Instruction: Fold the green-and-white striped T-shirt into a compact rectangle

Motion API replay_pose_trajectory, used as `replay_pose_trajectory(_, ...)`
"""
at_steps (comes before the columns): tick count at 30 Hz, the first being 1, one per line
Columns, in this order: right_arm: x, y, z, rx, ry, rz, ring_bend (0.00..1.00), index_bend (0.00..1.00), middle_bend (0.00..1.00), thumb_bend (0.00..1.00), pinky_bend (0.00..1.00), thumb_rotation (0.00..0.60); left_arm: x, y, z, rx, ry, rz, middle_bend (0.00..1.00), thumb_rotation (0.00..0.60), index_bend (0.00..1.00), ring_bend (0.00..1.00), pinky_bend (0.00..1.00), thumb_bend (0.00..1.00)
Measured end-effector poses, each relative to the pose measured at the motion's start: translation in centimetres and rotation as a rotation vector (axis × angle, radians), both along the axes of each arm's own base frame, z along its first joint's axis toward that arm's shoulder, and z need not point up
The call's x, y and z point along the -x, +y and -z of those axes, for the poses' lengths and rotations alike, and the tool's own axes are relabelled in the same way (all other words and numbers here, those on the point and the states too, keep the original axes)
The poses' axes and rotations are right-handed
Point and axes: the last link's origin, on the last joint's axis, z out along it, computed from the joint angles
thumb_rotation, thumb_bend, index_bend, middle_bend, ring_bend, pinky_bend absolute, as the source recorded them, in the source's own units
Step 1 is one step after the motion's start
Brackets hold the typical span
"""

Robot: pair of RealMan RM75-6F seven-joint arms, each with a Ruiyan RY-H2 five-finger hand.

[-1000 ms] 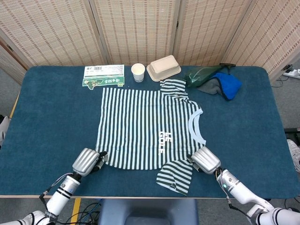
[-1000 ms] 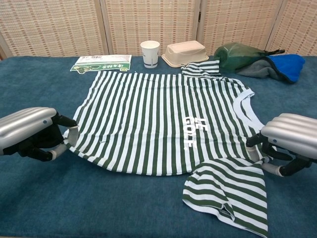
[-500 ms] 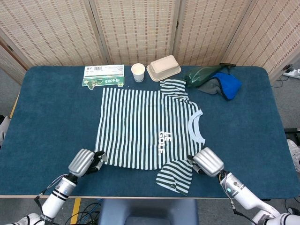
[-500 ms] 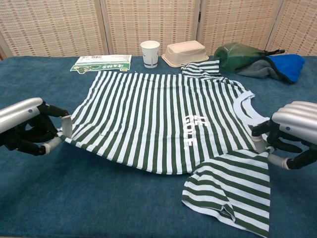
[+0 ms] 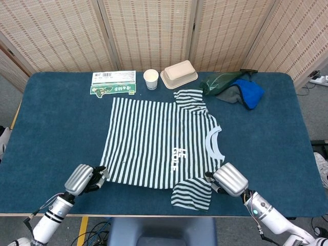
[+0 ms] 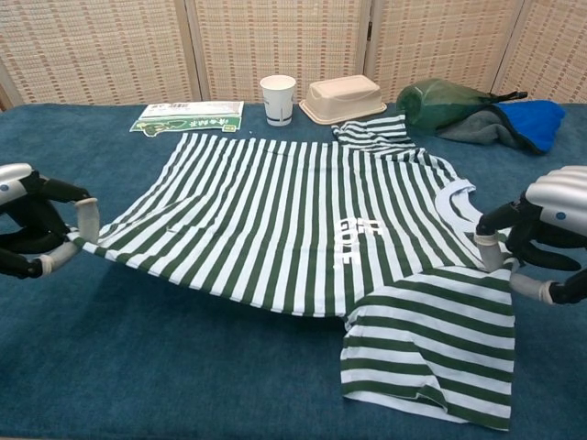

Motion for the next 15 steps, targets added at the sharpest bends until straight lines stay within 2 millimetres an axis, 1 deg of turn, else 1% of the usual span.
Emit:
replay_pose_trajectory(8,-0.9,1.2,-1.1,-0.023,-0.020,-0.026,1.00,0.60,0.90,0.45,1.00,0.600,1.3,-1.4,-1.8,-0.002,-0.010,-0.028,1.00,0.600,0.65,0.95,0.99,0.56)
replay_pose_trajectory(15,-1.1,3.2,-2.4,-0.041,-0.035,-0.038,1.00,0.60,0.90,0.45,1.00,0.600,2.3,-3.9,-3.7,-0.001,-0.003,-0.031,1.00,0.600,0.65,0.95,0.99,0.56)
